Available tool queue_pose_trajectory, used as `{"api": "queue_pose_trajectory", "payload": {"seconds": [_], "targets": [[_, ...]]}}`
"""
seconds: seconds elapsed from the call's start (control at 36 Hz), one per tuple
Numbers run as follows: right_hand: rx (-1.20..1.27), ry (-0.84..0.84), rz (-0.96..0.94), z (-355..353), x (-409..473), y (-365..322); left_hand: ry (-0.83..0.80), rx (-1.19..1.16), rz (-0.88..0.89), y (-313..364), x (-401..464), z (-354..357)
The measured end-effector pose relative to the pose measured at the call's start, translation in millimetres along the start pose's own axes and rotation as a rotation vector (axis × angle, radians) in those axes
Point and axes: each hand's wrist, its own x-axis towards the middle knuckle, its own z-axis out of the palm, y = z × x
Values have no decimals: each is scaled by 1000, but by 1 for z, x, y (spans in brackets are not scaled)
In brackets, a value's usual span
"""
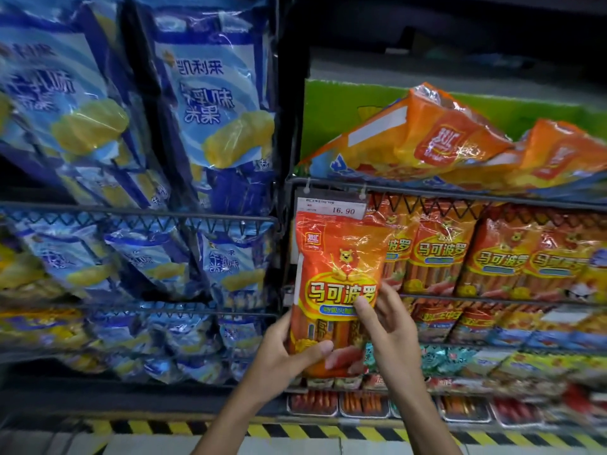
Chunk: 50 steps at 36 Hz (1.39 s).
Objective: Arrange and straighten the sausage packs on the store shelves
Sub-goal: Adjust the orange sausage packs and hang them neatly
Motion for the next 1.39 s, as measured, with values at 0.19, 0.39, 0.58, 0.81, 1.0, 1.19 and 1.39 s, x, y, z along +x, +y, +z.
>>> {"api": "queue_pose_trajectory", "payload": {"seconds": [0.19,0.39,0.58,0.81,1.0,1.19,1.39], "targets": [[-64,-126,30,-3,0,5,-33,-13,-32,0,1,-12],[-138,-84,-36,-2,0,6,52,180,63,17,16,-21],[-265,47,-167,-6,17,3,156,249,269,31,32,-16],[-329,118,-201,-2,48,-1,265,305,336,39,58,-16],[-411,150,-194,9,62,12,218,516,346,25,78,-23],[-459,130,-211,11,82,29,161,795,348,15,92,-27],[-666,33,-265,16,81,49,151,940,385,-8,103,-30]]}}
